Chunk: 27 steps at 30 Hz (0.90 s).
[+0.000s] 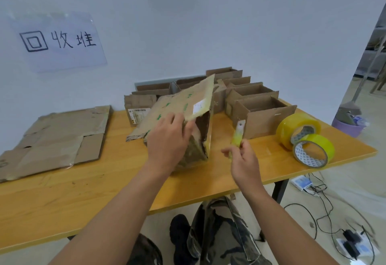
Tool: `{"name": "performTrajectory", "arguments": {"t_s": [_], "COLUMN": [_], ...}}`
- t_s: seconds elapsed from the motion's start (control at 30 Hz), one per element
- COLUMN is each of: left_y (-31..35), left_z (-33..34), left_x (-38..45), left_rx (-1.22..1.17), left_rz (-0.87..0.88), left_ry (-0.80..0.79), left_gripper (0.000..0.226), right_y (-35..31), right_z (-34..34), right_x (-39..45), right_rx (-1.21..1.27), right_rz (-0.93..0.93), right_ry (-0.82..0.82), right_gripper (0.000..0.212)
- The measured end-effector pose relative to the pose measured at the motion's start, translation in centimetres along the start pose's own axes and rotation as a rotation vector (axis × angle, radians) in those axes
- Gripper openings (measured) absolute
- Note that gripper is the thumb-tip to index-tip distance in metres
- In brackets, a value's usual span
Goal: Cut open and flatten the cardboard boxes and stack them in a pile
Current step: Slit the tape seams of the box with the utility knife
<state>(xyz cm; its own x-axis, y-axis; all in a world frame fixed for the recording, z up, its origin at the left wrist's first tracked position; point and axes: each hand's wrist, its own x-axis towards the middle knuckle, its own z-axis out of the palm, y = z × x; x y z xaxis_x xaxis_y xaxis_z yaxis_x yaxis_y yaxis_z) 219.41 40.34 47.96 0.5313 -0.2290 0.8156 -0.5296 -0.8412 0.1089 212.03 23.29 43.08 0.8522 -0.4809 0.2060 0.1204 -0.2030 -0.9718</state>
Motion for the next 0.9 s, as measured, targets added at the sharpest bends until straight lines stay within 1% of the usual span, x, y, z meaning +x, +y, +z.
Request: {"name": "performTrajectory", "arguments": {"t_s": [0.1,0.17,0.23,0.3,0.33,0.4,0.43,0.47,0.53,0.57,0.6,0.63,0.67,0.7,0.73,0.77,0.8,0.83,0.9], "left_y": [-1.5,-2.5,-3.5,-4.8,-5.6,-7.2,-8.1,-9.0,-11.1,-12.2,-13.1,-13.6,-13.7,-13.3,-12.6,-11.6,-10.8,-10.3,-10.1], "left_z": [-3.1,-4.8,-6.1,-7.3,-7.9,-8.8,-9.1,-9.4,-9.5,-9.3,-9.3,-9.4,-9.5,-9.8,-10.3,-10.7,-10.8,-10.9,-10.5], "left_x": [0.6,0.5,0.3,0.1,0.0,-0.4,-0.7,-1.0,-1.7,-2.0,-2.2,-2.4,-2.6,-2.6,-2.6,-2.6,-2.5,-2.3,-2.1], "left_rx": [-0.119,-0.179,-0.236,-0.31,-0.345,-0.376,-0.386,-0.4,-0.399,-0.387,-0.378,-0.359,-0.323,-0.266,-0.206,-0.155,-0.122,-0.098,-0.044], "left_rz": [-0.155,-0.239,-0.3,-0.377,-0.415,-0.495,-0.543,-0.595,-0.722,-0.803,-0.888,-0.948,-0.955,-0.884,-0.741,-0.592,-0.488,-0.452,-0.496], "left_ry": [0.084,0.088,0.11,0.15,0.169,0.187,0.184,0.177,0.126,0.105,0.099,0.12,0.191,0.28,0.342,0.326,0.242,0.113,-0.131], "left_gripper": [0.036,0.029,0.03,0.037,0.039,0.041,0.043,0.043,0.038,0.03,0.025,0.034,0.045,0.047,0.044,0.042,0.046,0.055,0.074], "right_y": [-1.7,-3.1,-4.2,-5.3,-6.0,-7.3,-7.8,-8.1,-8.2,-8.2,-8.2,-8.3,-8.6,-8.7,-8.7,-8.5,-8.1,-7.8,-7.4], "right_z": [1.1,2.0,3.1,4.4,5.0,6.4,7.1,7.9,9.6,10.4,11.2,11.8,12.2,12.7,13.1,13.3,13.7,14.1,14.5], "right_x": [1.1,1.7,2.6,3.7,4.0,4.6,4.8,4.9,5.0,4.9,4.8,4.8,4.6,4.5,4.7,4.8,5.1,5.4,5.7], "right_rx": [0.095,0.118,0.11,0.04,-0.005,-0.098,-0.163,-0.239,-0.347,-0.374,-0.383,-0.391,-0.397,-0.406,-0.415,-0.425,-0.426,-0.423,-0.411], "right_rz": [-0.045,-0.118,-0.218,-0.316,-0.36,-0.423,-0.434,-0.45,-0.517,-0.54,-0.555,-0.558,-0.554,-0.543,-0.543,-0.542,-0.539,-0.531,-0.511], "right_ry": [-0.046,-0.104,-0.192,-0.264,-0.3,-0.383,-0.427,-0.464,-0.514,-0.537,-0.56,-0.572,-0.574,-0.568,-0.56,-0.556,-0.555,-0.559,-0.567], "right_gripper": [0.021,0.021,0.017,0.013,0.015,0.027,0.029,0.028,0.019,0.016,0.017,0.025,0.036,0.043,0.047,0.05,0.054,0.056,0.058]}}
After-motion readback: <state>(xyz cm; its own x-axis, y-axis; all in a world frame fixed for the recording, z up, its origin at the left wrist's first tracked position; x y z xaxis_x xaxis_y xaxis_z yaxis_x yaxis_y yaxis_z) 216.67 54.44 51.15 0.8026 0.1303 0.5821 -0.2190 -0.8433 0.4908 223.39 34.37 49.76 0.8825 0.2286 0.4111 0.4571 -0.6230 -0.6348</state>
